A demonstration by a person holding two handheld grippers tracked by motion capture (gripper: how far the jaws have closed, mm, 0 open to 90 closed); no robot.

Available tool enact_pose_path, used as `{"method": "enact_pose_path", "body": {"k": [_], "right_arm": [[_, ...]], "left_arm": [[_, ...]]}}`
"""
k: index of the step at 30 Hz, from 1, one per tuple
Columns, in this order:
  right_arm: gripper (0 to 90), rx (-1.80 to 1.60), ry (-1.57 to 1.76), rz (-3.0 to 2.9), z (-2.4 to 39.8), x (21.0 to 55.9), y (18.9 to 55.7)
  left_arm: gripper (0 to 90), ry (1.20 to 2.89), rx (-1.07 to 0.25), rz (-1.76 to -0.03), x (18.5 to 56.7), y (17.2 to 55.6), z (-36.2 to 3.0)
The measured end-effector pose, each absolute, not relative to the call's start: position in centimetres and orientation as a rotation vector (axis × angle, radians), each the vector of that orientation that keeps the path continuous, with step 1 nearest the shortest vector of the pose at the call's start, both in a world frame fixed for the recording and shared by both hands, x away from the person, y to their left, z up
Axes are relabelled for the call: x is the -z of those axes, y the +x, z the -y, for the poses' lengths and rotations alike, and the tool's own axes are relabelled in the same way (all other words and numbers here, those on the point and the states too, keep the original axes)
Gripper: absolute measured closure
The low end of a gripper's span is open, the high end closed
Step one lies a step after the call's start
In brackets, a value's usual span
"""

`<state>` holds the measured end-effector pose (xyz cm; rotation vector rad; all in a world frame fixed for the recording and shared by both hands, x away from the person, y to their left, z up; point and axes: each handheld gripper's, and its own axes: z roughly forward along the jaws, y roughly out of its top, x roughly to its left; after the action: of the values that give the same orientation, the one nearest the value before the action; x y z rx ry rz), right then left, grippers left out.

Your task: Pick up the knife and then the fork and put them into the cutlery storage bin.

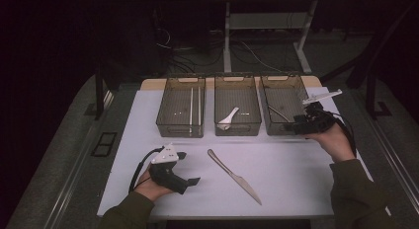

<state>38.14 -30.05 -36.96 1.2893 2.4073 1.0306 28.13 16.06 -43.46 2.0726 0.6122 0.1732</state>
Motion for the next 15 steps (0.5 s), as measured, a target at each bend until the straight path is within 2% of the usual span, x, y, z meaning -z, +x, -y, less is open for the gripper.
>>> {"method": "enact_pose_path", "body": {"k": [10,15], "right_arm": [[37.8,-1.058,1.209,-2.457,28.0,37.4,35.4],[44.2,-1.052,1.179,-2.525,26.6,38.0,34.5]], "left_arm": [[0.0,2.07,-0.175,-0.61,43.4,28.0,-16.1],[0.0,2.068,-0.178,-0.609,43.3,28.0,-16.2]]}}
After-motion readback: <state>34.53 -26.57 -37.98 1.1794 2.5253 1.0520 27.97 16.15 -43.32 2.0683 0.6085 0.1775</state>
